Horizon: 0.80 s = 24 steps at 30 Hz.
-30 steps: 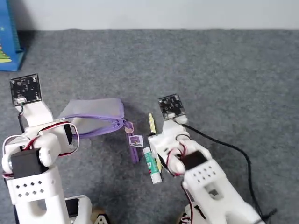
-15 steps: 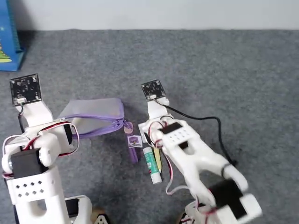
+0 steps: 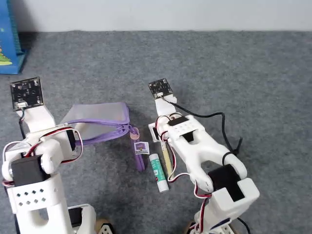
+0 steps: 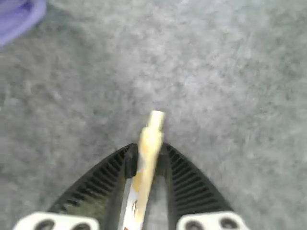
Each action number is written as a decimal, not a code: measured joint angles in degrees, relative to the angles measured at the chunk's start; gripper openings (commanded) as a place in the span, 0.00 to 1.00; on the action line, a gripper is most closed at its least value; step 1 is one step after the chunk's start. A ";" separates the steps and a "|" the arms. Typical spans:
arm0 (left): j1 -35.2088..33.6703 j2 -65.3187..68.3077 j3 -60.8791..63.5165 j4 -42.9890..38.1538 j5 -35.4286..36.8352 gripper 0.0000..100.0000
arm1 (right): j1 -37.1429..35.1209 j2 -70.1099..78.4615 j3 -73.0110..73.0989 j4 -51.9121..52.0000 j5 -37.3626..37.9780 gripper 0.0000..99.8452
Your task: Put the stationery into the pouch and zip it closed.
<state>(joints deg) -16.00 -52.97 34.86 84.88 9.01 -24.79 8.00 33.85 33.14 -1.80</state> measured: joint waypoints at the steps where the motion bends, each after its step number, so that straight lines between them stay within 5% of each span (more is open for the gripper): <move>1: 0.00 0.00 0.00 0.00 0.00 0.01 | 0.00 -0.70 0.00 1.41 0.18 0.01; 18: 3.25 0.00 0.00 0.00 0.00 0.01 | -0.44 -42.37 0.18 33.58 1.05 0.01; 24: 4.75 0.00 0.00 0.00 0.00 0.01 | -7.38 -62.15 0.18 38.86 1.93 0.01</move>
<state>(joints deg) -11.25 -52.97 34.86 84.88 9.01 -32.18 -54.15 34.02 72.00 0.13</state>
